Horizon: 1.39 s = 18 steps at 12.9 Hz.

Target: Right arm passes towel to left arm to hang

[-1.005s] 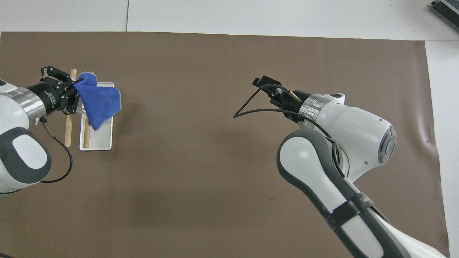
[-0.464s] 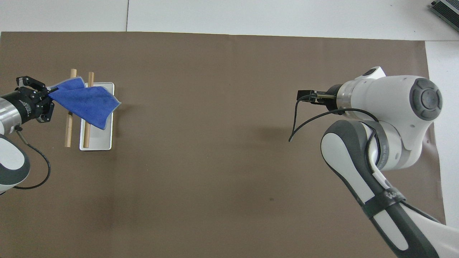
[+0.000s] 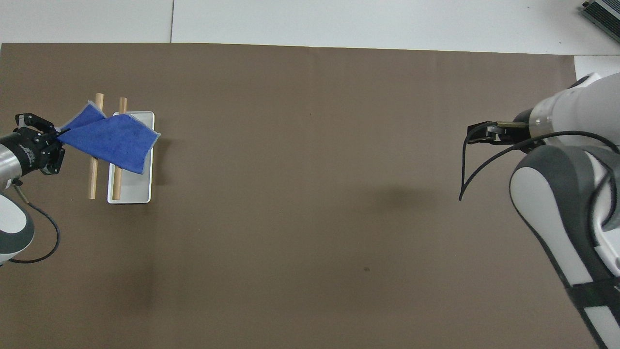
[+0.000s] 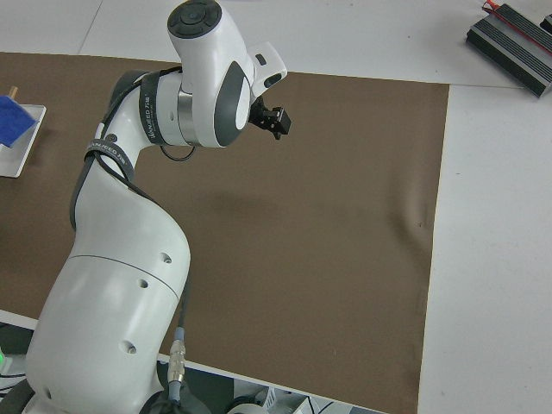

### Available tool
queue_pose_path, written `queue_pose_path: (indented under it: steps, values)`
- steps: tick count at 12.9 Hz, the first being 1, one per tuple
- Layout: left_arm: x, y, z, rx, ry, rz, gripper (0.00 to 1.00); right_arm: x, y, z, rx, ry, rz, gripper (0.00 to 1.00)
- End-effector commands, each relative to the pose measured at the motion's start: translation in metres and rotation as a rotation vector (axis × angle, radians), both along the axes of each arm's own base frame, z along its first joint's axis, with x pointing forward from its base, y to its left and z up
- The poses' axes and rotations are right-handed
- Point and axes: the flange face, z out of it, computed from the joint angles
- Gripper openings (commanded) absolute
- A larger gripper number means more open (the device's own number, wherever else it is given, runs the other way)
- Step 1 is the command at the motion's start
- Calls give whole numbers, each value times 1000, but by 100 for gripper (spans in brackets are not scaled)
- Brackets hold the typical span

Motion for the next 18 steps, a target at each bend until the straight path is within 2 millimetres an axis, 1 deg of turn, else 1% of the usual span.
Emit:
queue_pose_path:
  steps: [1,3,4,5,7,9,10,11,13,14,15,16,17,18]
  values:
    - [-28,16,-18,13,15,29,0,-13,-31,42,-21,32,-10,100]
    - [-30,17,-21,14,19,34,0,-20,-42,72,-47,71,9,100]
    - [-32,26,-21,15,19,49,0,-24,-47,78,-44,82,12,100]
    - [-32,28,-21,15,18,53,0,-30,-48,79,-41,94,8,100]
    - [-32,25,-20,15,18,48,0,-44,-51,69,-34,128,0,100]
    - [-35,21,-24,13,26,43,0,-44,-51,70,-34,125,-6,100]
    - [-35,17,-23,14,26,34,0,-45,-55,73,-30,123,-12,100]
    - [-35,16,-25,12,29,34,0,-48,-62,80,-19,117,-28,100]
    - [-39,14,-27,11,35,31,0,-50,-64,81,-16,120,-34,100]
    - [-40,8,-30,11,41,20,0,-51,-64,79,-15,123,-32,100]
    - [-39,2,-28,11,38,8,0,-52,-64,79,-15,124,-29,100]
    - [-41,1,-30,11,42,8,0,-52,-64,80,-15,120,-29,100]
    - [-40,-6,-30,11,42,-6,0,-52,-64,80,-15,121,-22,100]
    - [-39,-12,-29,12,37,-14,0,-52,-62,84,-16,116,-28,100]
